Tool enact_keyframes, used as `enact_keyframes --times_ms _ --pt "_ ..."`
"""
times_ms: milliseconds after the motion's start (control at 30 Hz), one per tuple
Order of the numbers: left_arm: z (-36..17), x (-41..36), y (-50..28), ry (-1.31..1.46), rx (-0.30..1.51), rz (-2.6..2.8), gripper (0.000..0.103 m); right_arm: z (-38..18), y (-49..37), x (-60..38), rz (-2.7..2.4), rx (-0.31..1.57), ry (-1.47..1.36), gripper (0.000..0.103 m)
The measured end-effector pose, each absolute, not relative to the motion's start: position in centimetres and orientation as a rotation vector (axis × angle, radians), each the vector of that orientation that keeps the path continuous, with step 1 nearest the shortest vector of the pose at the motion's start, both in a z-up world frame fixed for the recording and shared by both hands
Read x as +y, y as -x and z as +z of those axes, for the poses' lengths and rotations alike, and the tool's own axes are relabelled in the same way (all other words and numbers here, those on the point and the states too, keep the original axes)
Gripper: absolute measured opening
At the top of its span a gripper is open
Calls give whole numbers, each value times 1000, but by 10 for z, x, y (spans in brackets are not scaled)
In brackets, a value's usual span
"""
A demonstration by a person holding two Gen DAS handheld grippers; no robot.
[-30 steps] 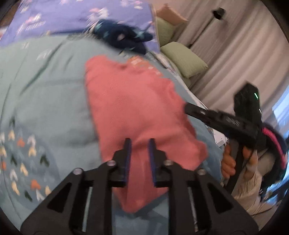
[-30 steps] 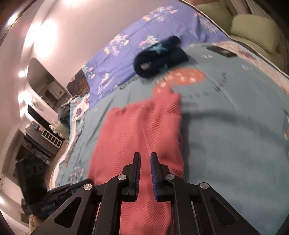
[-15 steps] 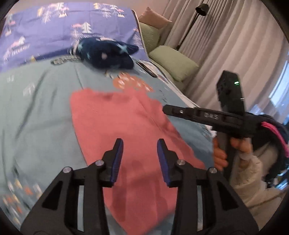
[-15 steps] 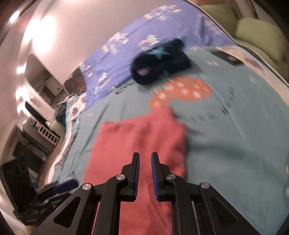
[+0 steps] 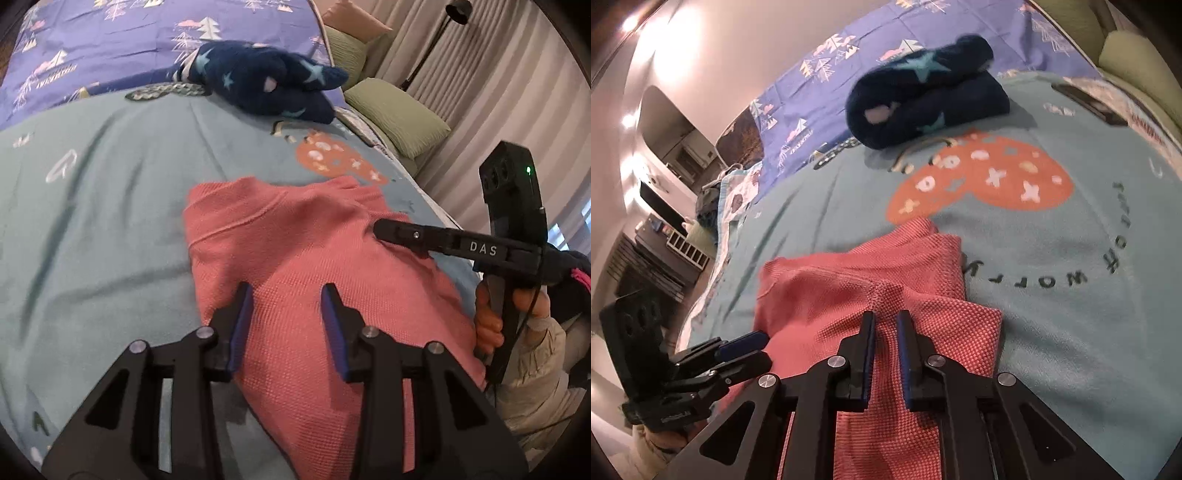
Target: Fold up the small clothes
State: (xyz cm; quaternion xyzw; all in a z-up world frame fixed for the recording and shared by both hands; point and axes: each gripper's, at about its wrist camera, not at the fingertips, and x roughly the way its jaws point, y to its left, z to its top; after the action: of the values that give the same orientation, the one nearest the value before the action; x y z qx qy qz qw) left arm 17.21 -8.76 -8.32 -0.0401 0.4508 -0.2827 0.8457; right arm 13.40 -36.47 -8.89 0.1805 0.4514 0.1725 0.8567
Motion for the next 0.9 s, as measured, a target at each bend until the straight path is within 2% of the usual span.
enact_keyframes --times_ms 167,300,333,567,667,733,800,900 --pt "-61 -101 -191 26 876 -618 50 -65 -148 -339 460 915 -293 15" --pt "-95 -103 -233 -14 997 -495 50 -91 -178 -313 430 1029 -183 16" --pt "-101 -100 -236 -4 1001 -490 50 -102 -183 -310 412 1036 -159 12" --pt "-97 -105 -221 -77 923 -449 50 -96 -167 -321 405 957 -197 12" --pt "-85 -97 -209 -57 916 -448 50 -75 -143 -340 364 920 -218 18" --pt "-79 -93 -204 -49 918 -446 50 -63 -126 -352 340 898 -216 26" --pt "-74 -90 -193 -40 923 -450 51 -57 -108 -364 307 896 -217 37" --pt "-68 -87 -174 -38 918 -448 54 -54 -77 -377 282 906 -221 38"
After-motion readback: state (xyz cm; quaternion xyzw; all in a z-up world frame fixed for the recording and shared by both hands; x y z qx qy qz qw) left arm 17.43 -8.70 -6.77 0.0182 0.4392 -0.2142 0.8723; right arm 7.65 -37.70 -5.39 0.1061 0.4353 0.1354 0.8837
